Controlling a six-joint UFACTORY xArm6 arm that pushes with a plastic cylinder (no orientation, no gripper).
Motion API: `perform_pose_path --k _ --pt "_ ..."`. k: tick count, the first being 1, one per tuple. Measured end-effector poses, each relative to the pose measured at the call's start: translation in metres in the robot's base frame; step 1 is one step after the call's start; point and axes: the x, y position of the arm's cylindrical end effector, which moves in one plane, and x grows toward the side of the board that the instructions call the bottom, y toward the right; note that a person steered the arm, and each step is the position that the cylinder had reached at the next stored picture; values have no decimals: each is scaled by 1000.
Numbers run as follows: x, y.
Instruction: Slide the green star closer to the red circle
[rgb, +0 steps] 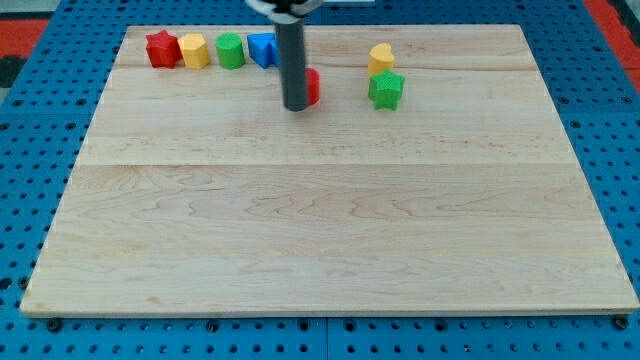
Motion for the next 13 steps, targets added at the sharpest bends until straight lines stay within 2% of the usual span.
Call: perform_pose_path --k 1,3,5,8,10,11,12,13 --pt "-18 30" --pt "-63 38" --pt "-42 54" --pt "-31 58" --pt "30 53" --pt "35 92" --pt "18 122" --pt "-32 122"
